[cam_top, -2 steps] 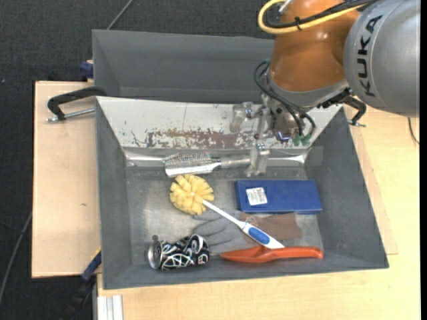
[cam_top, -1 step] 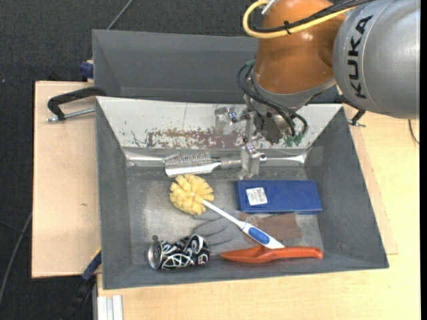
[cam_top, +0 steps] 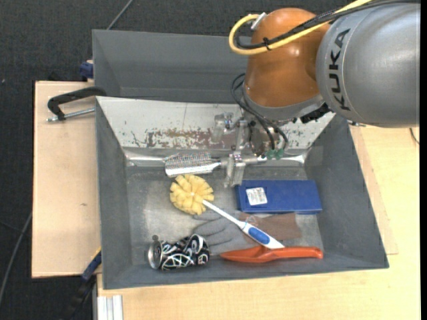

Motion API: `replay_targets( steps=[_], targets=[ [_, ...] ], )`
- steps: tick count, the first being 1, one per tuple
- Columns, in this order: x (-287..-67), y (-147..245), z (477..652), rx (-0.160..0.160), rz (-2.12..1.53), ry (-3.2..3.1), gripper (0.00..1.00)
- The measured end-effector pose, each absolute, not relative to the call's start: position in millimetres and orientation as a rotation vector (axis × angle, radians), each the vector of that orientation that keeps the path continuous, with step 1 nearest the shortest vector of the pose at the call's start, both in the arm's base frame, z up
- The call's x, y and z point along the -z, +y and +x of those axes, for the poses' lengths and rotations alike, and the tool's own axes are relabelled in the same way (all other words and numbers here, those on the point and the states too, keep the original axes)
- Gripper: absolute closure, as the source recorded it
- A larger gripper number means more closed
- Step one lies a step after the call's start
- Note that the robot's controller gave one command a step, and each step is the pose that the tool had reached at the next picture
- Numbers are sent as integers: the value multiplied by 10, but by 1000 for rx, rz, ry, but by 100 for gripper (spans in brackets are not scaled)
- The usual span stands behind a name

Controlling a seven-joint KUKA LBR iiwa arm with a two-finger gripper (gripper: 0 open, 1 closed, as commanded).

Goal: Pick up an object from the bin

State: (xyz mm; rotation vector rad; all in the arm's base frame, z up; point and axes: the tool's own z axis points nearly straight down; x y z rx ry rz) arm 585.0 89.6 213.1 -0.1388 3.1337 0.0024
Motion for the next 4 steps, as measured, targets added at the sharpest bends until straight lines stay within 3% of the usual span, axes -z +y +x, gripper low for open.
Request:
replay_targets(
  steps=[1,2,3,4],
  targets=[
    [-1727,991,5936,-7,-76,3136,0],
    [-1674,1040,5718,-5,-66,3138,0],
    [-1310,668,5641,-7,-515,3090,0],
    [-1521,843,5333,-2,-190,3136,0]
  ],
)
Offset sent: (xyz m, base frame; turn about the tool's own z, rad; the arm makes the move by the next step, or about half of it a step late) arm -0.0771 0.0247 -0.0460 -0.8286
